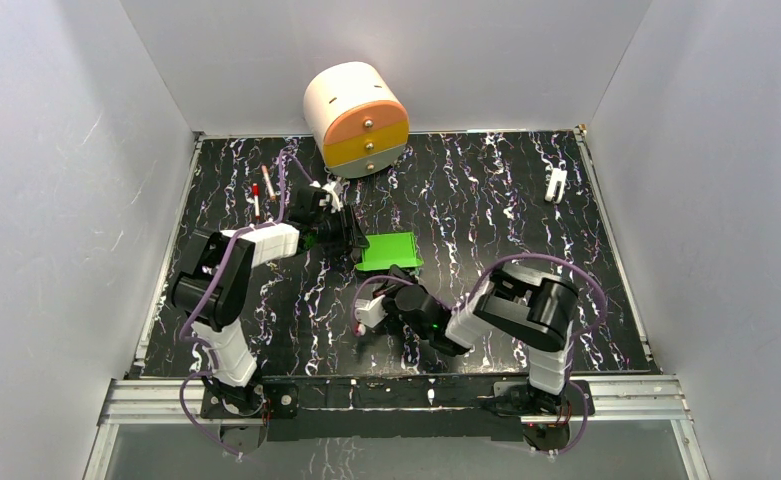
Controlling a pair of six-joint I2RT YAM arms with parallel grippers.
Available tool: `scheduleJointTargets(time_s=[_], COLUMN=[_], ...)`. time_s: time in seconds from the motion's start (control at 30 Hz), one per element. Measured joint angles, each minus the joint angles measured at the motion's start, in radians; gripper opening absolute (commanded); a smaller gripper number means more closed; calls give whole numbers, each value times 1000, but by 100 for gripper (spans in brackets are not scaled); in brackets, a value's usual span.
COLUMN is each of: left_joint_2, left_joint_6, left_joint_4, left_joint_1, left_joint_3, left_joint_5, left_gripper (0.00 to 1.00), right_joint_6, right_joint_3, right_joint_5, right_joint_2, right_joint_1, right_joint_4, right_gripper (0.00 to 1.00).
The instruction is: Fold the paper box
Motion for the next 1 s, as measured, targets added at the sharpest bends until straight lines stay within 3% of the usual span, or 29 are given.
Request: scheduleJointTargets(time_s=[0.07,0.23,0.5,0.73,1.0], left_joint_2=[-11,-76,-321,-533,-698], left_joint_6=[-1,-5,-19,-11,20], left_joint_4=[-19,-78,-168,-272,-412], left_joint_1=[0,0,0,0,0], left_joint_3=[0,-1,-1,-1,-43], left_joint_5=[0,-3,-51,-129,-161], left_gripper=[54,56,62,63,63], right_joint_6=[14,86,288,461,574], right_joint_3=[0,16,175,374,552], right_joint_5=[-3,-27,-125,-277,-478], right_joint_2=[-33,-184,-362,-406,-386], right_joint_1=[6,16,16,8,-48], right_joint_4=[-36,-191,-635,-1034,-1344], right_gripper=[0,0,0,0,0])
